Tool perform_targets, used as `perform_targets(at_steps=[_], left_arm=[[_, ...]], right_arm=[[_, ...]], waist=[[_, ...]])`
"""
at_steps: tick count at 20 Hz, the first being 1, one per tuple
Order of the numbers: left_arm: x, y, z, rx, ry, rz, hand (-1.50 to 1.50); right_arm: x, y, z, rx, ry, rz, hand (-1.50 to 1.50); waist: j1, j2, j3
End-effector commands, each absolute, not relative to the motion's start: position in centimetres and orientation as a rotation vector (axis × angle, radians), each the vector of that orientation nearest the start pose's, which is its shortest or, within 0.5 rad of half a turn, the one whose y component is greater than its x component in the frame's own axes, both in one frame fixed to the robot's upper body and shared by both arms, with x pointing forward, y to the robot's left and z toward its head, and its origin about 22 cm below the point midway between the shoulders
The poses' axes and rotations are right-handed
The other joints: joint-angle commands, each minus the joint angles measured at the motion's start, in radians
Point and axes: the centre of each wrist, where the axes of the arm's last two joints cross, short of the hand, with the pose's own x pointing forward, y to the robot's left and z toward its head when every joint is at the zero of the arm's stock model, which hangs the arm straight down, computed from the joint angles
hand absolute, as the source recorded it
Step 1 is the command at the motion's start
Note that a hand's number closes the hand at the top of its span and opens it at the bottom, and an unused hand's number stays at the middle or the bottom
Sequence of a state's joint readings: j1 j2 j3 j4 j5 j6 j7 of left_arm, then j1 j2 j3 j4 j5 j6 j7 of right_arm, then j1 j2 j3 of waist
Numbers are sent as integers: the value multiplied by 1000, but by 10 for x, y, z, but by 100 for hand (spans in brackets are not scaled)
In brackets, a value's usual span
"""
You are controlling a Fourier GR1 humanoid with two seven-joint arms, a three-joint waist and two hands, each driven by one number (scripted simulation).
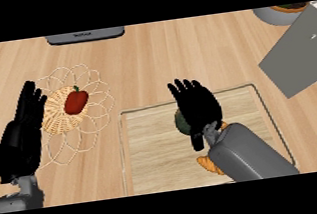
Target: Pick the squash from the tray and place it in the tiered shelf
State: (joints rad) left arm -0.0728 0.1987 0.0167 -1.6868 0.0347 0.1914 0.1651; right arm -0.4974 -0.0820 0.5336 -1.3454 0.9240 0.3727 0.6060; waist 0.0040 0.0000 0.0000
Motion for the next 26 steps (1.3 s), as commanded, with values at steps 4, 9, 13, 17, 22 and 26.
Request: perform_targets(at_steps=[4,9,13,17,22,26], left_arm=[[276,259,71,254,-1610,16,0],[270,254,49,253,-1611,34,0],[256,272,50,289,-1585,75,0],[245,282,54,310,-1589,105,0],[246,272,54,284,-1593,101,0],[237,293,53,273,-1581,74,0]], right_arm=[[314,-80,38,-724,-1013,1519,150],[301,-62,28,-846,-1113,1600,150],[281,-205,20,-797,-1114,1586,150],[255,-310,18,-761,-1097,1555,150],[219,-402,40,-647,-1223,1446,150],[196,-432,69,-553,-1331,1361,150]], waist=[[-2,1,0],[-2,2,0],[-51,-4,1],[-87,-9,4],[-63,-6,2],[-40,-7,-1]])
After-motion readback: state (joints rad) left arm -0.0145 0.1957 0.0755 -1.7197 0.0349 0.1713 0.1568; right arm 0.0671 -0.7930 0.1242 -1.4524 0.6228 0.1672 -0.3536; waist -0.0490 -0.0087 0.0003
